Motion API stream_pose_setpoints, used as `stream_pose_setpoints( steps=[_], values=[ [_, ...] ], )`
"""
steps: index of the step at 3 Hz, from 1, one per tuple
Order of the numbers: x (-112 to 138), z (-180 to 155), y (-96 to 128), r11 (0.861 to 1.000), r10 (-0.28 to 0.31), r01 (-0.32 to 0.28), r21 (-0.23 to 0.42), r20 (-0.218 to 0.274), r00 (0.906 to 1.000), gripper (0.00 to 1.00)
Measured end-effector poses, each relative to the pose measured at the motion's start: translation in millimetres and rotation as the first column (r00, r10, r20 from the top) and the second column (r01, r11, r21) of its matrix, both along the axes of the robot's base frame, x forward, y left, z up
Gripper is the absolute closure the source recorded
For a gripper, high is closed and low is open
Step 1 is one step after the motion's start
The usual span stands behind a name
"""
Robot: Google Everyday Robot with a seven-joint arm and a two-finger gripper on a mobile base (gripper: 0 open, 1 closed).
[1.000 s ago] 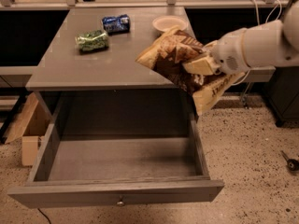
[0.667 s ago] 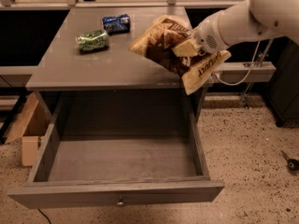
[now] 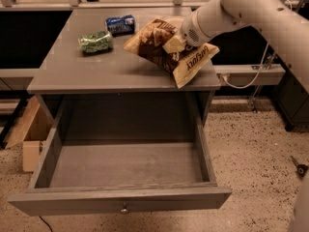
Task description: Pick brown chip bag from top drawer and place on counter
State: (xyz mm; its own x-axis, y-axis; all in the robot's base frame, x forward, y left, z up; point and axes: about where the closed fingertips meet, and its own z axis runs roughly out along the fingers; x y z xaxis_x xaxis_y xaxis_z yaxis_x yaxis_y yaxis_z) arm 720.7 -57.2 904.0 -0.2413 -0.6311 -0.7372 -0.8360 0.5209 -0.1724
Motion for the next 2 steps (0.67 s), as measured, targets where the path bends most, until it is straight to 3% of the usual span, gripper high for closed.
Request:
stream_pose_setpoints(
  steps=[2],
  values=[
    [17.6, -26.9, -0.2, 0.999, -0.042, 0.042, 0.0, -0.051, 0.9978, 0.27]
  ],
)
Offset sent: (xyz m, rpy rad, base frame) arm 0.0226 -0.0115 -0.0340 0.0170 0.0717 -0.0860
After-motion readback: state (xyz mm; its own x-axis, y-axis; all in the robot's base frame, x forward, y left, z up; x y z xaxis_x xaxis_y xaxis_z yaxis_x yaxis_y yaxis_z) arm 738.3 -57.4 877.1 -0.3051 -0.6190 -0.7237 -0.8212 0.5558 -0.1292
